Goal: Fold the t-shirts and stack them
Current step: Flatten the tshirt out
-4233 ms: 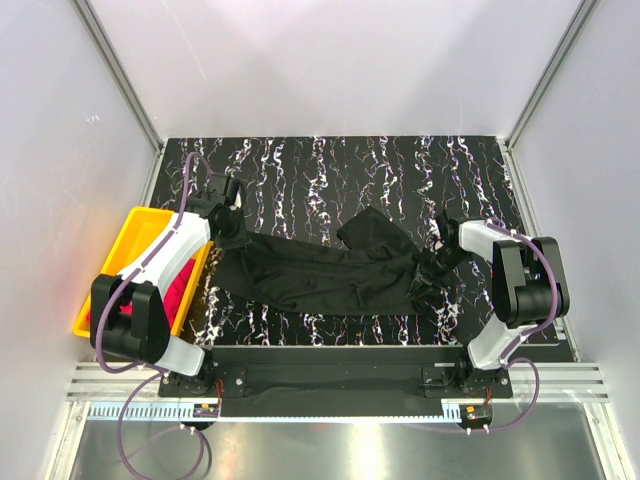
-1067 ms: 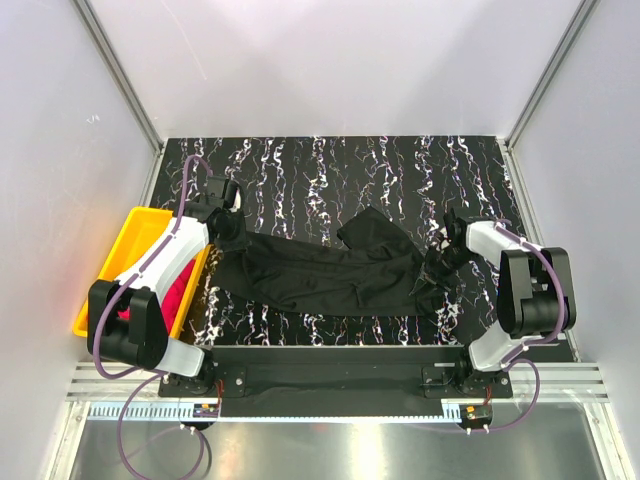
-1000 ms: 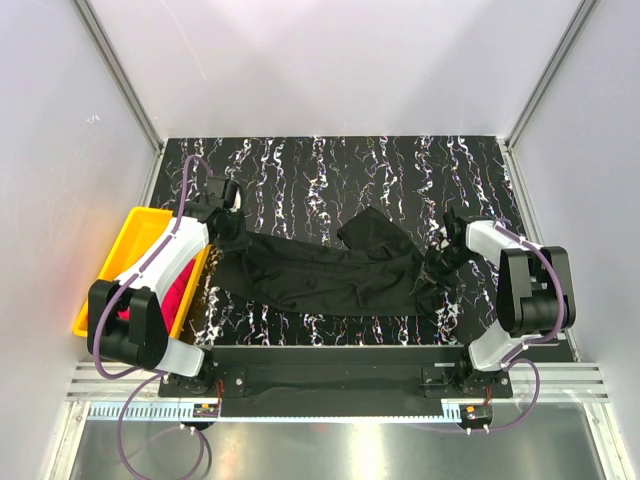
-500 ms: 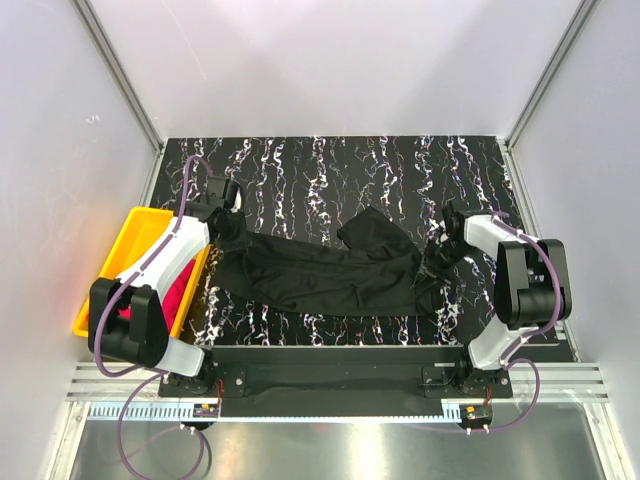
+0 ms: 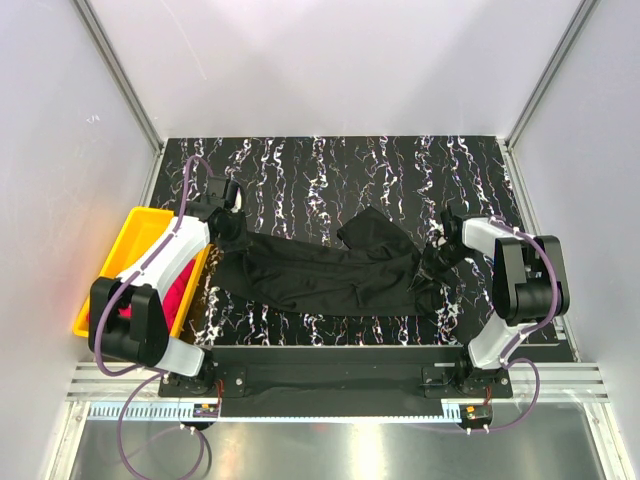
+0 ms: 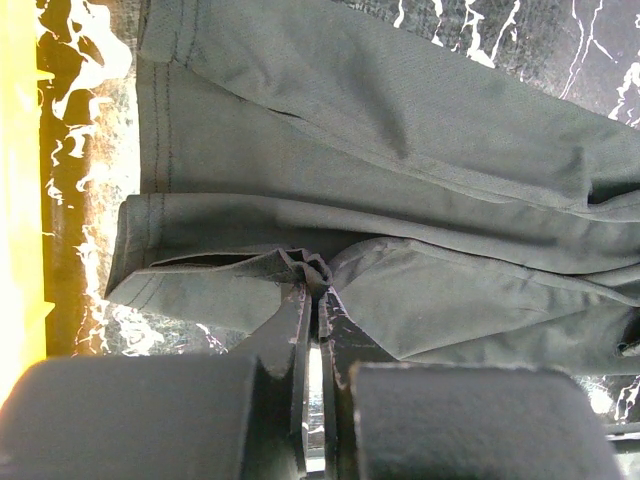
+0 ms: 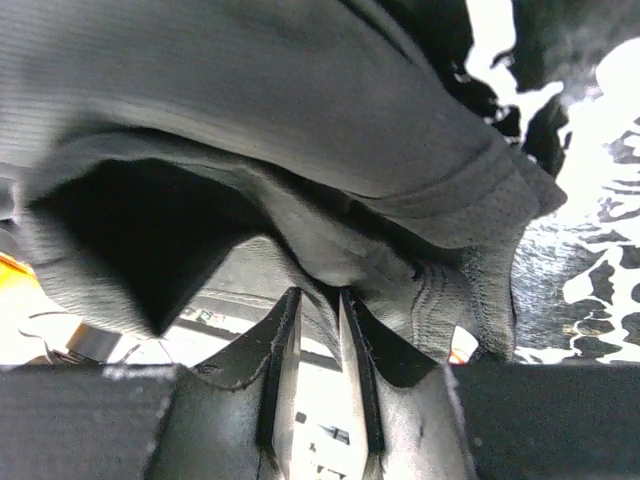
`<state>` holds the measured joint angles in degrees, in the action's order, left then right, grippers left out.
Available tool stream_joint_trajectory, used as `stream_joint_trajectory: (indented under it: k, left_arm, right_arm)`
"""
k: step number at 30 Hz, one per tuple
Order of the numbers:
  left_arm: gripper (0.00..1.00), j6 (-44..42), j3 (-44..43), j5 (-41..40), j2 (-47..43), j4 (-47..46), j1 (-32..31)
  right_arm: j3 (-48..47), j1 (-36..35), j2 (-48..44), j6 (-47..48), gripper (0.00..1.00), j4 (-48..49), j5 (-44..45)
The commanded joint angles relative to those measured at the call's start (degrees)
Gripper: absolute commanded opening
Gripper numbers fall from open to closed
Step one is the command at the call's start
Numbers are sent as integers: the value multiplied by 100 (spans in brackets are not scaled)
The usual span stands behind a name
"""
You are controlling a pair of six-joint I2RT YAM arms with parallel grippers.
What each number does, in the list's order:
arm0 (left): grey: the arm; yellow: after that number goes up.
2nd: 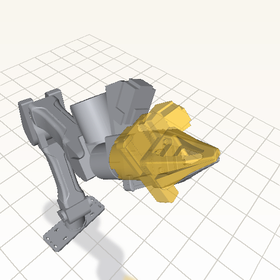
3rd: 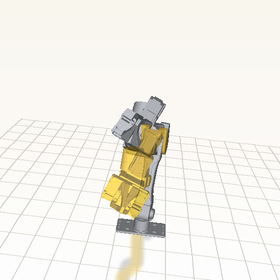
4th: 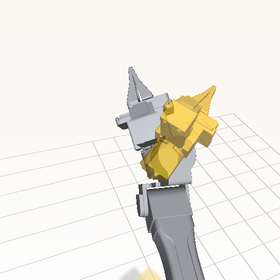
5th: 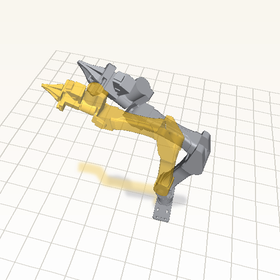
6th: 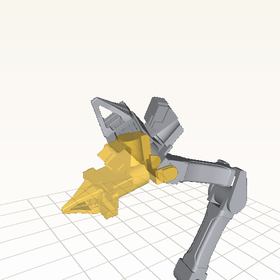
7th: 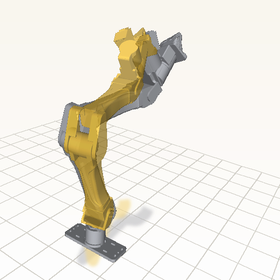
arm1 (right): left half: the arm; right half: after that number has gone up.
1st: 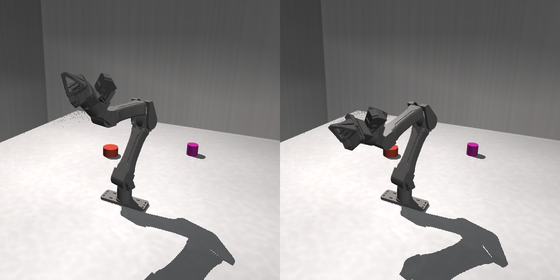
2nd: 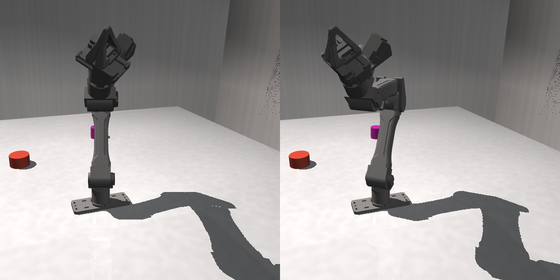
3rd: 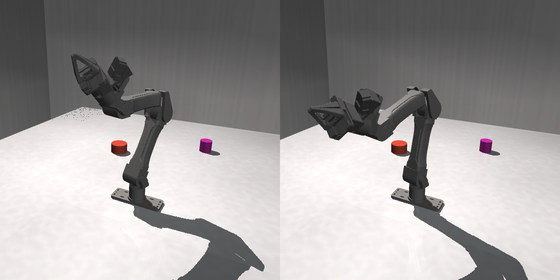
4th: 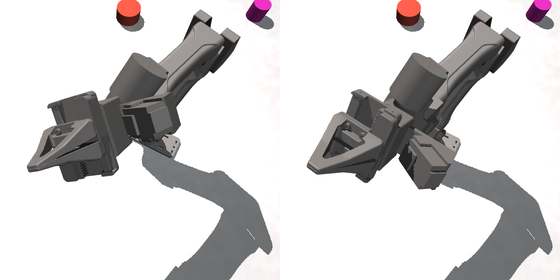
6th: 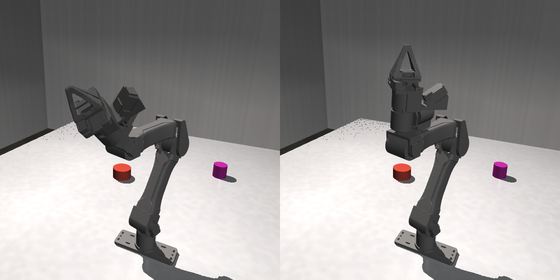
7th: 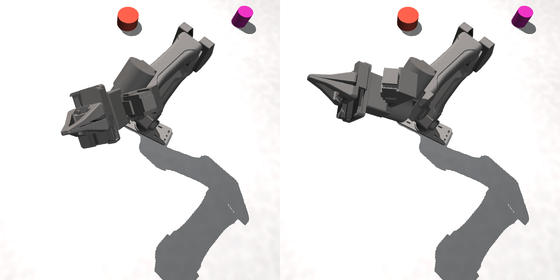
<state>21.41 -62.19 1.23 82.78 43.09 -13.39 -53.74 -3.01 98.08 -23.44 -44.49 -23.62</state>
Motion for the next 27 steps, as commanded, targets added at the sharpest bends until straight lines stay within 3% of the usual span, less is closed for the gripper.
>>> stream_joint_trajectory:
  k: [1,10,16,27]
  left_arm:
    - [0,21,-82,140,62,-196,20]
    - [0,12,-39,167,-8,-205,20]
    - [0,12,-3,167,-104,-196,12]
    - [0,214,-424,123,-623,155,82]
  right_arm:
    - [144,-51,-228,-125,28,90,-222]
    - [557,-112,-518,-187,26,142,-301]
    - [399,-113,-877,-529,1,99,-574]
    - [-769,-104,-1450,-863,0,-306,-303]
